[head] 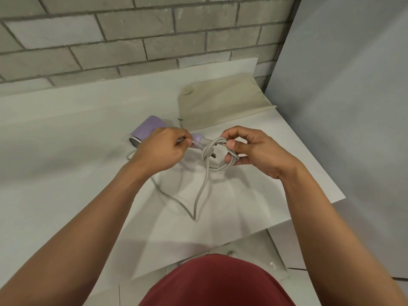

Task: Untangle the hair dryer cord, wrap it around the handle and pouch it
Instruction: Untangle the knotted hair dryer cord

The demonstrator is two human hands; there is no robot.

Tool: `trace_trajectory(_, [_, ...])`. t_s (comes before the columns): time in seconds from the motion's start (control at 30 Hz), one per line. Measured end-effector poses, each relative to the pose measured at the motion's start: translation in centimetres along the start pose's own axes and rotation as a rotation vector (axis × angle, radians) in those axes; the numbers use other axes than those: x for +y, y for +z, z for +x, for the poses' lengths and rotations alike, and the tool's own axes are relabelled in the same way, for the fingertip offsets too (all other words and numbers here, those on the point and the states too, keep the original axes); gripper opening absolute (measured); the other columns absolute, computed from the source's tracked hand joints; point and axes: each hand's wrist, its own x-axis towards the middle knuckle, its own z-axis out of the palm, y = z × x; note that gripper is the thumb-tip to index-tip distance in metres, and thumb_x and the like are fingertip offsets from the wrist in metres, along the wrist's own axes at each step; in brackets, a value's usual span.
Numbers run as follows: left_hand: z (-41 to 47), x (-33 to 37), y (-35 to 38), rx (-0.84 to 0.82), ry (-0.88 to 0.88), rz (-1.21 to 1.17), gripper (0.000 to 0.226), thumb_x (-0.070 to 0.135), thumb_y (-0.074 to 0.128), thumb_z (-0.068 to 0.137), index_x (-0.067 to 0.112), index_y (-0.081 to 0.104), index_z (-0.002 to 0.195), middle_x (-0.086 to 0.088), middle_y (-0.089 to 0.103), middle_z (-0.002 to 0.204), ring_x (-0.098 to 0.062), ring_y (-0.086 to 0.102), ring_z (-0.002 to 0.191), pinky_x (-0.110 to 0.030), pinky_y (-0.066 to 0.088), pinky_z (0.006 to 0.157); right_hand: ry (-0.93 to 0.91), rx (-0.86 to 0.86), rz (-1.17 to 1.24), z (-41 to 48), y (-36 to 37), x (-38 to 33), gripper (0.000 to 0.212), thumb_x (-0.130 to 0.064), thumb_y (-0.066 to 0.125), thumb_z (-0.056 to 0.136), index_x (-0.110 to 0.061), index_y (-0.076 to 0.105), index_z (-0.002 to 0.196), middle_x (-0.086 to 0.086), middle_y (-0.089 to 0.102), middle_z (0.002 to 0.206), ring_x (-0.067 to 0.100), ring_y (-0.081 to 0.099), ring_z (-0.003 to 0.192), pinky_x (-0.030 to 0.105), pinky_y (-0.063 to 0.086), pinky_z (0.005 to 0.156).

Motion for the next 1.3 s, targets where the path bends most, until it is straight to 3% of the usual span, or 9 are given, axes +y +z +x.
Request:
trace_trajectory(0.17, [-1.5,-1.8,0.9,-0.040,0.011,-0.024,0.019,0.031,0.058,0.102,0.028,0.076,0.097,0.008,0.068,0.082,-0.019,0.062,0.084,-0.042,0.054,0.075,-0.013,0.032,-0.004,-0.3,0.4,-0.2,0.017,-0.013,0.058,0.108,-0.018,0.073,0.114,0.004,0.069,0.105,0.021,0.072,0.084,0.038,0.063,0.083])
trace_trajectory(0.47, [-3.1,-4.7,4.6,-0.326,0.155,0.315,0.025,0.033,0.050,0.106,0.031,0.073,0.117,0.011,0.050,0.092,-0.022,0.060,0.102,-0.034,0.035,0.078,-0.065,0.253,-0.128,-0.1,1.9,-1.8,0.022,-0.012,0.054,0.109,-0.018,0.075,0.112,-0.005,0.071,0.093,0.015,0.061,0.067,0.034,0.058,0.070])
trace_trajectory(0.7, [-3.8,-5.8,6.5,-0.434,0.125,0.213,0.022,0.025,0.057,0.103,0.019,0.076,0.110,-0.006,0.058,0.102,-0.028,0.061,0.096,-0.042,0.051,0.086,-0.080,0.323,-0.201,-0.4,2.6,-2.0,0.027,-0.015,0.054,0.108,-0.029,0.077,0.108,-0.010,0.074,0.091,0.010,0.059,0.062,0.033,0.056,0.068])
trace_trajectory(0.87, [-4.9,-7.6,6.6,-0.365,0.152,0.064,0.028,0.017,0.059,0.103,0.017,0.073,0.127,-0.008,0.062,0.111,-0.026,0.063,0.102,-0.030,0.047,0.091,-0.063,0.361,-0.204,-0.8,3.0,-1.8,0.027,-0.015,0.054,0.108,-0.028,0.077,0.111,-0.010,0.075,0.090,0.010,0.057,0.061,0.028,0.055,0.064])
trace_trajectory(1.0, [-5.9,-8.3,4.9,-0.327,0.067,-0.002,0.043,0.027,0.041,0.111,0.023,0.046,0.153,-0.003,0.061,0.128,-0.024,0.058,0.120,-0.031,0.042,0.101,-0.038,0.385,-0.184,-1.2,3.5,-1.7,0.026,-0.016,0.053,0.109,-0.027,0.074,0.120,-0.008,0.075,0.088,0.012,0.054,0.061,0.027,0.054,0.064])
trace_trajectory(1.07, [-6.6,-8.1,3.2,-0.234,0.064,-0.020,0.043,0.038,0.038,0.110,0.026,0.050,0.150,0.005,0.061,0.130,-0.017,0.057,0.122,-0.028,0.042,0.104,-0.023,0.399,-0.192,-1.5,3.8,-1.6,0.027,-0.016,0.052,0.109,-0.028,0.073,0.121,-0.007,0.075,0.088,0.014,0.052,0.062,0.033,0.054,0.066])
trace_trajectory(1.17, [-8.0,-5.9,0.3,0.036,0.080,-0.266,0.031,0.055,0.043,0.105,0.040,0.062,0.124,0.026,0.064,0.115,0.002,0.062,0.108,-0.008,0.044,0.088,-0.008,0.424,-0.217,-2.0,4.5,-1.4,0.028,-0.017,0.051,0.109,-0.029,0.074,0.118,-0.007,0.076,0.088,0.013,0.052,0.061,0.034,0.053,0.066])
trace_trajectory(1.23, [-9.0,-3.5,-0.4,0.106,0.082,-0.460,0.029,0.059,0.056,0.096,0.040,0.060,0.117,0.024,0.066,0.112,-0.001,0.065,0.108,-0.006,0.047,0.082,-0.001,0.423,-0.212,-2.4,5.1,-1.2,0.027,-0.017,0.051,0.109,-0.030,0.074,0.116,-0.006,0.076,0.088,0.012,0.051,0.060,0.031,0.052,0.064])
trace_trajectory(1.3, [-9.9,-1.4,0.0,0.097,0.184,-0.429,0.045,0.056,0.070,0.088,0.036,0.053,0.125,0.020,0.061,0.121,-0.006,0.064,0.112,-0.013,0.051,0.084,0.013,0.416,-0.187,-2.8,5.8,-1.1,0.026,-0.017,0.051,0.110,-0.029,0.073,0.115,-0.002,0.078,0.089,0.013,0.049,0.060,0.031,0.050,0.061])
